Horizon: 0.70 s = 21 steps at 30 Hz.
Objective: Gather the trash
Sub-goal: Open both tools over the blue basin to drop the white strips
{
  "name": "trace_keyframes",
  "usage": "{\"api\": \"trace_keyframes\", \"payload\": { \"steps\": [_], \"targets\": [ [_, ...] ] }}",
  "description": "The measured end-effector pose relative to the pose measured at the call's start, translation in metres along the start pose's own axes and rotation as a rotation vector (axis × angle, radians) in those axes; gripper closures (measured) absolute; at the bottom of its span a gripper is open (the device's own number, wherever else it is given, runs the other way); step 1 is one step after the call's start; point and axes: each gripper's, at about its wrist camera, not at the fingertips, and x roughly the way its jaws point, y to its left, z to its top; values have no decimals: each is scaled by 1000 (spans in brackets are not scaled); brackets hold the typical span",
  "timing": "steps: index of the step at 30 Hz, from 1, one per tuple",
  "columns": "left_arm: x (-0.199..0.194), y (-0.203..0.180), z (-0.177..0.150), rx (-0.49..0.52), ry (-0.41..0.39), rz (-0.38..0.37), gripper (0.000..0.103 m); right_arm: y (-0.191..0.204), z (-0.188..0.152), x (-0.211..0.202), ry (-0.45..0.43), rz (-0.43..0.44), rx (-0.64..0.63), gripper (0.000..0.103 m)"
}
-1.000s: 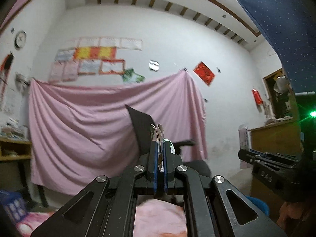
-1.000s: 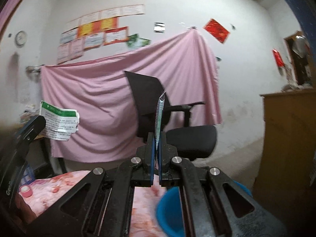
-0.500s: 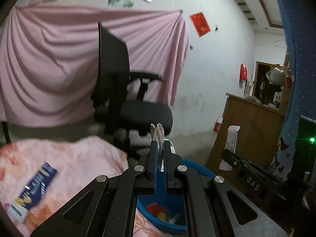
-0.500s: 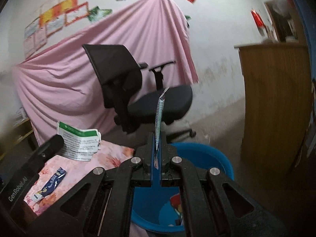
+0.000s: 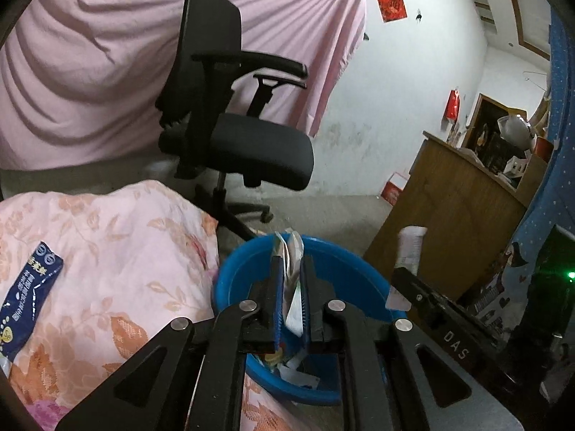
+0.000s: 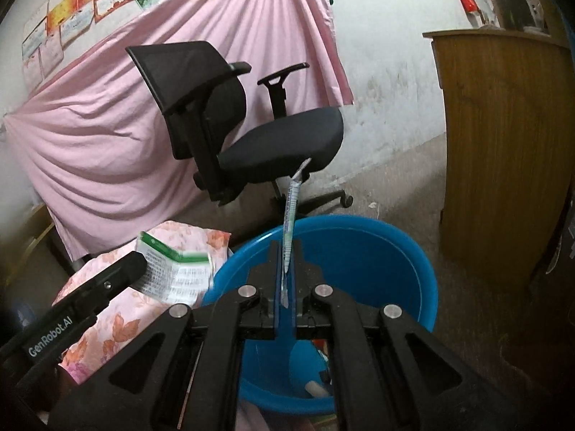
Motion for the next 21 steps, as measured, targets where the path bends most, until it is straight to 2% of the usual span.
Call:
{"api": "trace_keyframes", "payload": {
  "steps": [3, 7, 8, 12, 15, 21],
  "targets": [
    [4, 2, -1, -10, 24, 4, 92, -1, 0, 3, 11, -8, 8, 67],
    [3, 10, -3, -35, 12, 1, 72, -4, 1, 3, 12, -16, 16, 65],
    [1, 12, -3, -45, 2, 3, 71, -5, 1, 3, 10, -17, 19, 65],
    [-7, 17, -1, -46, -10, 20, 70, -4, 2, 3, 7, -14, 20, 51],
    [-17, 21, 1, -41, -32, 42, 64, -1, 3, 1, -5, -6, 8, 42],
    [-52, 35, 5, -21, -140, 110, 52, 16, 8, -18, -112, 35, -26, 21]
  ]
}}
